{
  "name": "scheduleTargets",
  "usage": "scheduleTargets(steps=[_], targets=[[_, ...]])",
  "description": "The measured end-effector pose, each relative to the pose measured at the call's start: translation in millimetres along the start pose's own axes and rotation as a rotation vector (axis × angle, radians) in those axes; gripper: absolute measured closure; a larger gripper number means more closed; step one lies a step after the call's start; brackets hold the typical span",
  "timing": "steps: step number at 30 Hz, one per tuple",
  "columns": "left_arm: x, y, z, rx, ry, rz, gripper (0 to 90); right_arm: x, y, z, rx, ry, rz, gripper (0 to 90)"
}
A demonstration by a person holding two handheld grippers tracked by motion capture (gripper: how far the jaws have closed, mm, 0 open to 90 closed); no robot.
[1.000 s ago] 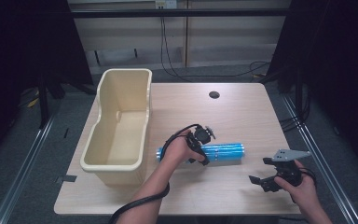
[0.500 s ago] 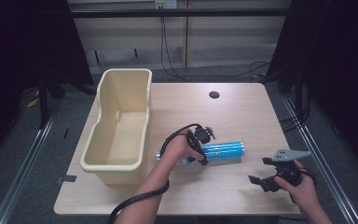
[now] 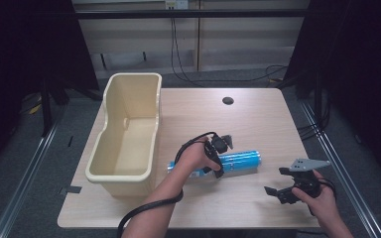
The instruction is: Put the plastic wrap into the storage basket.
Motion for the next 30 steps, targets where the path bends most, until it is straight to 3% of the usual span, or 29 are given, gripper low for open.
scheduleTargets(steps=[2, 5, 8, 9, 13, 16, 30], targets=[[-2.4, -0.4, -0.7, 0.006, 0.003, 0.0, 24.1, -0.3, 0.2, -0.6, -0.004, -0.003, 0.001, 4.1], [-4.2, -0.4, -2.0, -0.021, -0.043, -0.035, 26.4, -0.5, 0.1, -0.8, -0.006, 0.0, -0.001, 4.1], [-6.5, -0.9, -3.6, 0.006, -0.089, -0.146, 30.9, -0.1, -0.1, -0.4, -0.001, -0.001, 0.001, 4.1], [-6.5, -1.1, -4.4, 0.015, -0.087, -0.158, 31.5, 0.1, -0.3, 0.0, -0.004, -0.001, 0.002, 4.1], [-6.8, -3.6, -11.1, 0.021, -0.051, -0.166, 31.8, 0.8, 0.4, -0.3, -0.006, 0.005, -0.003, 4.2], [-4.5, -4.5, -19.4, 0.0, -0.053, -0.209, 31.9, -1.0, 0.3, -1.9, -0.022, 0.005, 0.014, 4.2], [-2.6, 2.2, -58.5, 0.0, -0.065, -0.269, 31.9, -0.3, 0.6, -1.4, -0.021, 0.012, 0.008, 4.2]])
Point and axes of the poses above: each handheld gripper's, and its own axes: z roughly forward along the jaws, y roughly out of its top, x roughly to its left, the point moved 1 cm from there along z, roughly forward along the jaws
